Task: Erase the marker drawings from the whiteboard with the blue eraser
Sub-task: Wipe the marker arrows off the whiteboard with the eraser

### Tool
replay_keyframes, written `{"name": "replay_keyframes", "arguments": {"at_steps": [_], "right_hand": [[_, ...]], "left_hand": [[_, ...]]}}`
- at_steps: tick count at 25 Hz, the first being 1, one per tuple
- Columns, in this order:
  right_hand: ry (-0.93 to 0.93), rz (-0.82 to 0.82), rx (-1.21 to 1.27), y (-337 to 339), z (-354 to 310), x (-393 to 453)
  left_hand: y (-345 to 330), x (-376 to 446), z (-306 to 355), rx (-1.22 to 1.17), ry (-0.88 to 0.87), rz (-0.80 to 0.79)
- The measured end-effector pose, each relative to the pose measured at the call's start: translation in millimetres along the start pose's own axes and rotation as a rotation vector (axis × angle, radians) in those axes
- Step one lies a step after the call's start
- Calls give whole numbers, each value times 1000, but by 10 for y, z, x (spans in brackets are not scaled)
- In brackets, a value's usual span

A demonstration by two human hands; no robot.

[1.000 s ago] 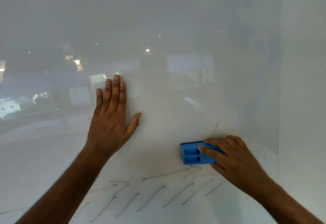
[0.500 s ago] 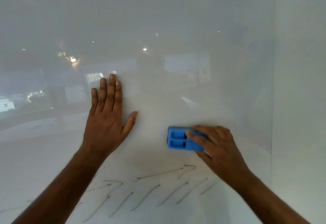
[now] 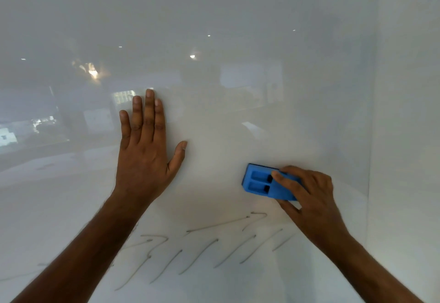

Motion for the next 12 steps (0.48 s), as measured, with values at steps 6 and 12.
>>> {"name": "replay_keyframes", "arguments": {"at_steps": [6, 12], "right_hand": [[210, -96, 41, -422, -672, -324], [266, -116, -20, -284, -244, -616]], "left_hand": [[-14, -4, -4, 15, 1, 1], [-5, -6, 1, 17, -6, 22]]}}
Point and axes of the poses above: each hand's wrist, its own x-axis towards the middle knuckle, its own y-axis out of the back of the hand, z = x × y, the point moved 9 cm from there along x, towards the middle knuckle, and after that the axes turned 1 degree about y, right-handed, at the moved point
